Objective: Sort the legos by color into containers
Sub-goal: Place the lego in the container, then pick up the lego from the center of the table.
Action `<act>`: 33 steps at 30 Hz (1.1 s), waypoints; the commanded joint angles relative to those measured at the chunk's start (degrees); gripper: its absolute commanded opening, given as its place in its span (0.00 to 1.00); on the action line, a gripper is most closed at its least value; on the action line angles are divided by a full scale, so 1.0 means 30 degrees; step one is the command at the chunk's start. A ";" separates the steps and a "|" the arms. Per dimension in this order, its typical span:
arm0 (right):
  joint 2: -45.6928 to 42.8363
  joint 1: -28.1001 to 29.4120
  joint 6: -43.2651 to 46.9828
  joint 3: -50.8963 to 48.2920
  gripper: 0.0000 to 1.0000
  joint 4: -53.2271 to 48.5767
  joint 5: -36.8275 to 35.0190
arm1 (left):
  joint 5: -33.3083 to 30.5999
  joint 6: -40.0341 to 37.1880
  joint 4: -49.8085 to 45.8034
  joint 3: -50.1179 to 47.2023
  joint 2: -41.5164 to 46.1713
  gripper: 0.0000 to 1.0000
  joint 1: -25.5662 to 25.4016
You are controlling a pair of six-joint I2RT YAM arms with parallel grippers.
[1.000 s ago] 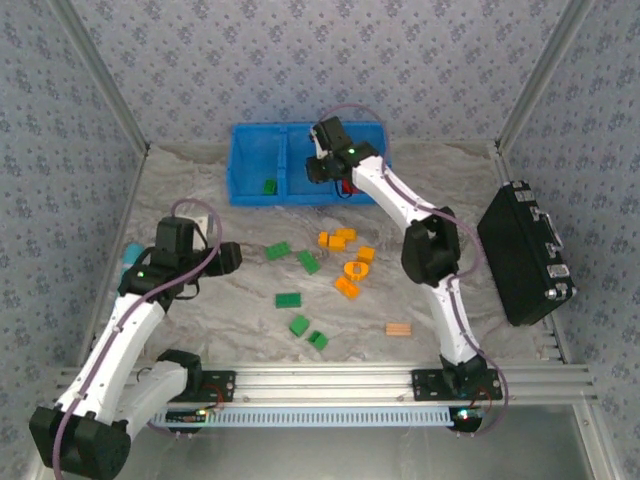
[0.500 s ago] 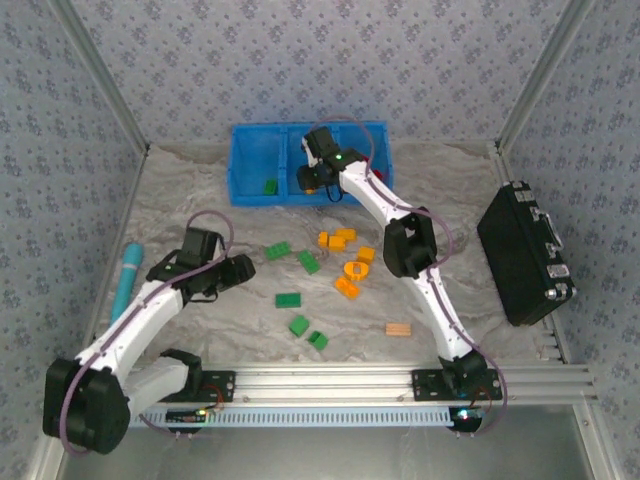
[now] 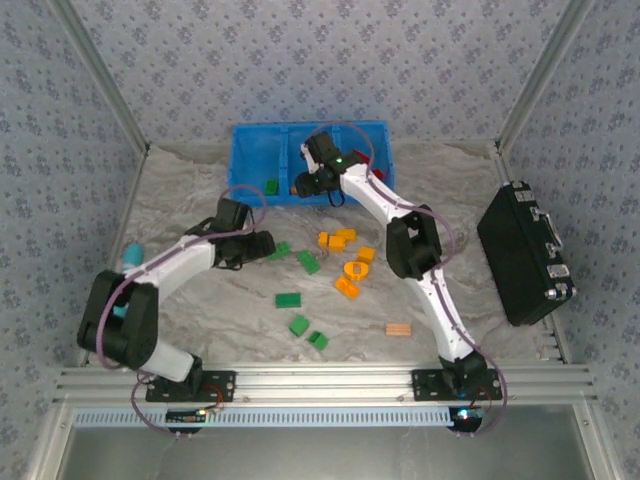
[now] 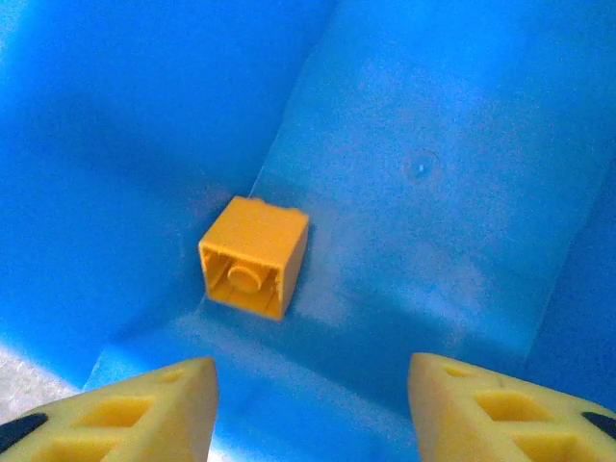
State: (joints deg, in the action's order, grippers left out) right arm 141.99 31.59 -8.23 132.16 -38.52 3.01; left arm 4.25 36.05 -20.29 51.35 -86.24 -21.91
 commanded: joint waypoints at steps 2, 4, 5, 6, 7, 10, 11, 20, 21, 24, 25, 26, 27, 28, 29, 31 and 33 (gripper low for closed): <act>-0.3599 0.0054 0.0797 -0.2257 0.57 0.0615 0.0231 | 0.0019 -0.0664 0.0486 0.1990 -0.2236 0.78 -0.0290; -0.4838 0.0045 0.1023 -0.3590 0.57 0.0639 0.0305 | -0.0152 -0.0850 0.0072 0.3030 -0.3349 0.78 -0.0617; -0.5458 0.0045 0.1116 -0.4218 0.58 0.0651 0.0210 | -0.0186 -0.0939 -0.0169 0.3492 -0.3859 0.78 -0.0709; -0.6172 0.0068 0.1196 -0.5106 0.58 0.0769 0.0009 | -0.0187 -0.0972 -0.0367 0.3995 -0.4450 0.78 -0.0829; -0.6959 0.0100 0.1247 -0.6247 0.57 0.1172 -0.0343 | -0.0183 -0.0973 -0.0468 0.4365 -0.4965 0.79 -0.0953; -0.9624 -0.0060 0.1278 -0.9832 0.57 0.2916 -0.1325 | -0.0013 -0.0885 -0.0442 0.5197 -0.6049 0.83 -0.1314; -1.0249 -0.0156 0.1228 -1.0649 0.57 0.3099 -0.1531 | -0.0011 -0.0885 -0.0532 0.5456 -0.6314 0.83 -0.1434; -1.4394 -0.0834 0.0943 -1.6027 0.57 0.4186 -0.2663 | -0.1573 -0.0977 -0.2745 0.6622 -0.7583 0.83 -0.2432; -1.4790 -0.0892 0.0872 -1.6534 0.56 0.4432 -0.2679 | -0.1791 -0.0944 -0.2912 0.6565 -0.7610 0.83 -0.2537; -1.5706 -0.1041 0.0691 -1.7684 0.56 0.4804 -0.2614 | -0.2561 -0.0900 -0.3374 0.6470 -0.7627 0.82 -0.3023; -1.5975 -0.1120 0.0663 -1.8038 0.56 0.4867 -0.2613 | -0.2875 -0.0929 -0.3570 0.6521 -0.7691 0.82 -0.3254; -1.6203 -0.1168 0.0609 -1.8366 0.56 0.4922 -0.2641 | -0.3109 -0.0943 -0.3711 0.6603 -0.7753 0.82 -0.3428; -1.6449 -0.1262 0.0499 -1.8726 0.56 0.4956 -0.2708 | -0.3339 -0.0970 -0.3873 0.6696 -0.7856 0.82 -0.3615; -1.6701 -0.1352 0.0365 -1.9150 0.56 0.5033 -0.2687 | -0.3505 -0.0958 -0.3946 0.6779 -0.7926 0.81 -0.3775; -1.6945 -0.1436 0.0243 -1.9560 0.56 0.5088 -0.2645 | -0.3564 -0.0929 -0.4000 0.6789 -0.8056 0.80 -0.3873; -1.7415 -0.1576 0.0034 -2.0264 0.56 0.5194 -0.2635 | -0.3621 -0.0914 -0.4064 0.6846 -0.8283 0.77 -0.4044; -1.7852 -0.1734 -0.0111 -2.0865 0.56 0.5183 -0.2642 | -0.3700 -0.0941 -0.4162 0.6822 -0.8459 0.73 -0.4184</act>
State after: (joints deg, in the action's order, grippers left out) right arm 90.89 27.07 -6.87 71.77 -23.68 -3.92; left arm -6.52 33.50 -29.32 71.40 -109.58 -33.36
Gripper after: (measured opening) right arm 0.562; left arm 0.740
